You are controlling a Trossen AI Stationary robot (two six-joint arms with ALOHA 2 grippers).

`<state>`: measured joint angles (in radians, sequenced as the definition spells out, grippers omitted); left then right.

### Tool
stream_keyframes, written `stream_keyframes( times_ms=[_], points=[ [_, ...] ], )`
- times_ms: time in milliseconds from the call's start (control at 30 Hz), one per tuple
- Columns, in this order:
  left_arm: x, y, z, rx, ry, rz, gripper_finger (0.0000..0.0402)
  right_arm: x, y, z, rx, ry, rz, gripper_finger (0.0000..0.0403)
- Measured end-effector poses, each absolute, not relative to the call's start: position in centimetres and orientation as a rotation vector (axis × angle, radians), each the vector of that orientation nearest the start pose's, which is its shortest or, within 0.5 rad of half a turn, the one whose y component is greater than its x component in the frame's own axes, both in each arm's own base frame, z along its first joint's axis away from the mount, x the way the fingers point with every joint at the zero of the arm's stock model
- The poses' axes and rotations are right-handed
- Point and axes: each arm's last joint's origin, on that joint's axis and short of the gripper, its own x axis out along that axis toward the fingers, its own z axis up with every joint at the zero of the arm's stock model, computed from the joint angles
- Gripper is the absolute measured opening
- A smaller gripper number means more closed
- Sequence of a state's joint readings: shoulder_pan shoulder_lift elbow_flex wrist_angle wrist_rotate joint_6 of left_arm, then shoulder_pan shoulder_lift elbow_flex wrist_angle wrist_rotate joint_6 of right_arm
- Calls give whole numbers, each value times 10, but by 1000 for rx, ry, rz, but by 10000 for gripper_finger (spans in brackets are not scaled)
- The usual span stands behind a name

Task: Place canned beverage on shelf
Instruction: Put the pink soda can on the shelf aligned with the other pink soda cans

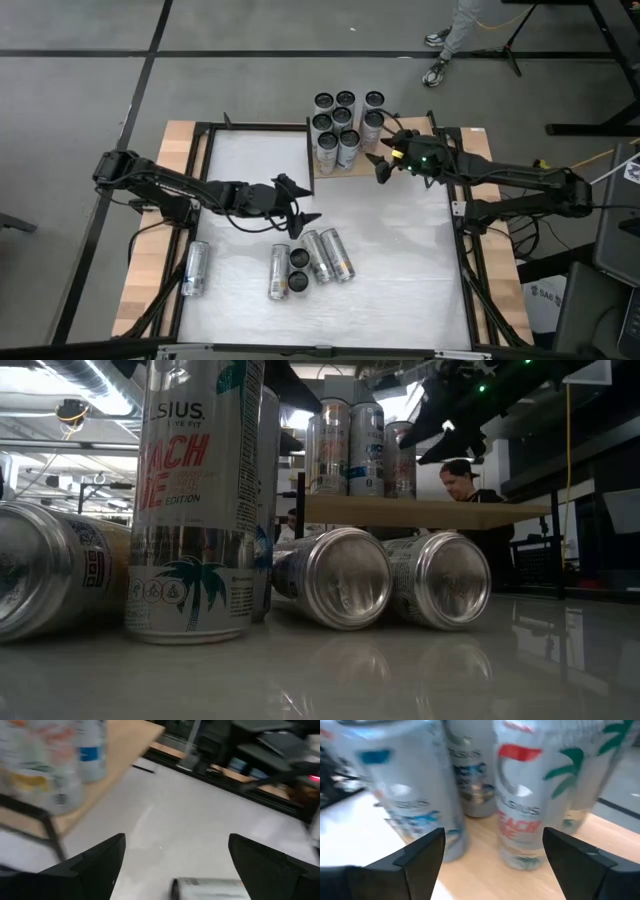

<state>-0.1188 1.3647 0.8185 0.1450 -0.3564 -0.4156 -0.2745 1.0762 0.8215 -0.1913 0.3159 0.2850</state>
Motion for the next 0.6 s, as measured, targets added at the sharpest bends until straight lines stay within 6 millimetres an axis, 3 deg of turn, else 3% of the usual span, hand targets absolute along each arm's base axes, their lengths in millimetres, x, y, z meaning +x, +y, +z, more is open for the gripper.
stream_keyframes(
  times_ms=[233,600],
  points=[
    [289,-32,256,-330,320,233,349,214,-61,303,324,310,-532,323],
    [273,-40,290,-392,154,160,349,221,-17,305,292,319,-350,324]
  ],
)
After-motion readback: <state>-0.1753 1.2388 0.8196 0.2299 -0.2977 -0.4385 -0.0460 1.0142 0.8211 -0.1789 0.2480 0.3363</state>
